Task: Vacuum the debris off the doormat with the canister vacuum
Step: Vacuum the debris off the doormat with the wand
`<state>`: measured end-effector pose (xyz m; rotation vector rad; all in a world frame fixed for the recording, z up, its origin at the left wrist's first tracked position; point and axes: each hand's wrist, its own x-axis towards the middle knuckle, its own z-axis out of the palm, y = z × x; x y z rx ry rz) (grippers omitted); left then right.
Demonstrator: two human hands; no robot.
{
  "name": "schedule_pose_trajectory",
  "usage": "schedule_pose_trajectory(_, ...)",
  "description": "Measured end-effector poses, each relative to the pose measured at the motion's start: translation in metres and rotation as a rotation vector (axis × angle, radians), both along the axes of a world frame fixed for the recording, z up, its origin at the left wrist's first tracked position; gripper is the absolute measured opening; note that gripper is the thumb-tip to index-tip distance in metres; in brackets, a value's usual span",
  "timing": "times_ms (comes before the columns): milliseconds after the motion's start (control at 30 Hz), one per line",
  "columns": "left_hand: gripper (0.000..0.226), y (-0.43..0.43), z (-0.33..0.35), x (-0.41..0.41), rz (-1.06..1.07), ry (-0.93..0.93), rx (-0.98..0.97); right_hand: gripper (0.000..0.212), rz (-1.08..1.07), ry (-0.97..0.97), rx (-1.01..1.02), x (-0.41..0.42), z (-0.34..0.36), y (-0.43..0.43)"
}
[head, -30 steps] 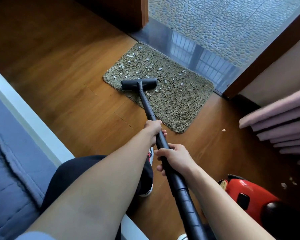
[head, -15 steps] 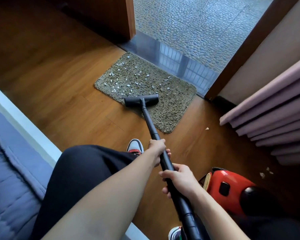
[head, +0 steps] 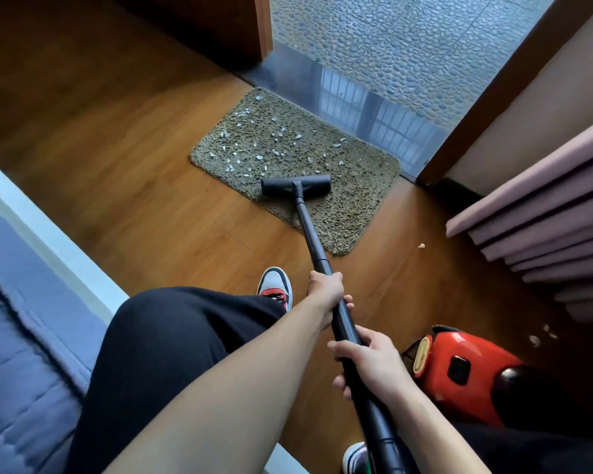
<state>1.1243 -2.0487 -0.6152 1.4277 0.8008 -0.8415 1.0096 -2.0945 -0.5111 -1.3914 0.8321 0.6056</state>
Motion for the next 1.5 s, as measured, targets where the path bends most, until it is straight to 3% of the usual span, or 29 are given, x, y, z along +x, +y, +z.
schedule_pose_trajectory(367,0.027,-0.021,-0.018,0.094,-0.067,-0.031,0.001,0.008,-0.112,-0.013,0.007,0.083,-0.026,-0.011)
schedule_pose_trajectory(533,0.011,-0.029,-0.024,0.127,-0.094,-0.051,-0.01,0.009,-0.147,-0.024,0.03,0.114,-0.03,-0.014)
schedule_pose_trajectory(700,0.027,-0.032,-0.029,0.14,-0.113,-0.073,-0.005,0.013,-0.152,-0.022,0.027,0.125,-0.032,-0.018)
schedule_pose_trajectory(1000,0.012,-0.027,-0.013,0.072,-0.095,-0.007,-0.007,0.016,-0.098,-0.001,0.046,0.064,-0.011,-0.021)
schedule_pose_trajectory(1500,0.009,0.012,0.022,-0.028,-0.025,0.032,-0.064,0.007,0.009,0.02,-0.014,-0.026,0.02,0.01)
